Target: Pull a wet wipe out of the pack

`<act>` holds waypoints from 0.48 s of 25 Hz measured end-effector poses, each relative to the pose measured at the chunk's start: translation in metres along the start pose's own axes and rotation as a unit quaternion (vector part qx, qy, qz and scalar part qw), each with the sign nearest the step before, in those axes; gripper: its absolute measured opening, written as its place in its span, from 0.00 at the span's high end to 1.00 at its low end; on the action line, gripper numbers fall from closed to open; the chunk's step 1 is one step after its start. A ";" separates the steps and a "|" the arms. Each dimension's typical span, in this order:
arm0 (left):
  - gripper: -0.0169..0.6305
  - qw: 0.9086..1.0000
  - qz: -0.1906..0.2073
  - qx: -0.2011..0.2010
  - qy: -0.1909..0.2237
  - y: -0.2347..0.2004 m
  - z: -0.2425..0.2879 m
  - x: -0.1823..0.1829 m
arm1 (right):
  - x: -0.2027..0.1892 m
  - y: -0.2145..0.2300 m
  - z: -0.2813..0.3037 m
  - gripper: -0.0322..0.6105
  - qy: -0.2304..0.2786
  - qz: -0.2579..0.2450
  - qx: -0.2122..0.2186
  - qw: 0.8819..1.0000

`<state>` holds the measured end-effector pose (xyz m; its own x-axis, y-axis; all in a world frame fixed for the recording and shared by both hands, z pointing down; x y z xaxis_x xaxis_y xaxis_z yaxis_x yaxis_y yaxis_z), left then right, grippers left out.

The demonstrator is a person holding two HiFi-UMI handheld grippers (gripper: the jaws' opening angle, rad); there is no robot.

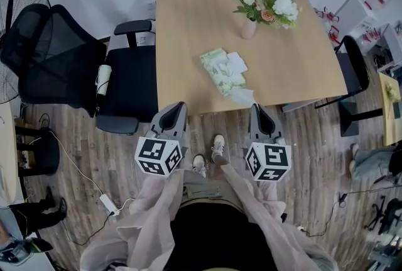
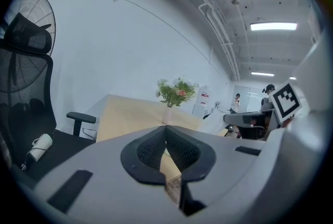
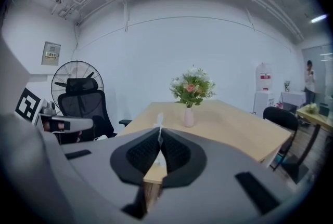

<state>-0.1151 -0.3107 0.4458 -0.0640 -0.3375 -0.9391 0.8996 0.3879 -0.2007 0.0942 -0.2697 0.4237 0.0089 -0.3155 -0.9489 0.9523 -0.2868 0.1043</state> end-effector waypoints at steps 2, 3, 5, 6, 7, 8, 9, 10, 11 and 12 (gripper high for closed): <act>0.96 1.000 0.001 -0.001 0.000 0.000 0.001 0.001 | -0.002 0.002 0.001 0.93 -0.006 -0.002 -0.002 1.000; 0.96 1.000 0.001 -0.001 -0.001 0.000 0.002 0.001 | -0.003 0.003 0.002 0.93 -0.009 -0.003 -0.002 1.000; 0.96 1.000 0.002 -0.002 -0.002 0.001 0.003 0.000 | -0.005 0.003 0.002 0.93 -0.013 -0.005 -0.002 1.000; 0.96 1.000 0.002 -0.002 -0.002 0.002 0.003 0.000 | -0.005 0.004 0.003 0.93 -0.014 -0.005 -0.002 1.000; 0.96 1.000 0.002 -0.003 -0.002 0.002 0.004 0.000 | -0.005 0.005 0.003 0.93 -0.015 -0.006 -0.003 1.000; 0.96 1.000 0.002 -0.004 -0.003 0.002 0.004 0.000 | -0.005 0.005 0.004 0.93 -0.016 -0.006 -0.002 1.000; 0.96 1.000 0.002 -0.005 -0.003 0.003 0.005 0.000 | -0.005 0.005 0.006 0.93 -0.017 -0.007 -0.002 1.000; 0.96 1.000 0.002 -0.006 -0.003 0.003 0.006 0.000 | -0.005 0.005 0.007 0.93 -0.017 -0.008 -0.001 1.000; 0.96 1.000 0.002 -0.006 -0.002 0.002 0.007 0.001 | -0.004 0.005 0.008 0.93 -0.018 -0.008 0.000 1.000; 0.96 1.000 0.002 -0.005 -0.002 0.002 0.007 0.001 | -0.004 0.005 0.009 0.93 -0.019 -0.009 0.000 1.000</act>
<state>-0.1105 -0.3167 0.4465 -0.0591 -0.3404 -0.9384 0.8952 0.3980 -0.2008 0.0962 -0.2778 0.4308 -0.0199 -0.3438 -0.9388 0.9520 -0.2935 0.0873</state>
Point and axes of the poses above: the fingertips, and each gripper's own axes: z forward along the fingers, y to its right, x out of its top, the point moved 2 cm from there along -z, backward along the fingers, and after that the axes turned 12 degrees about x, right-handed, at the moved point
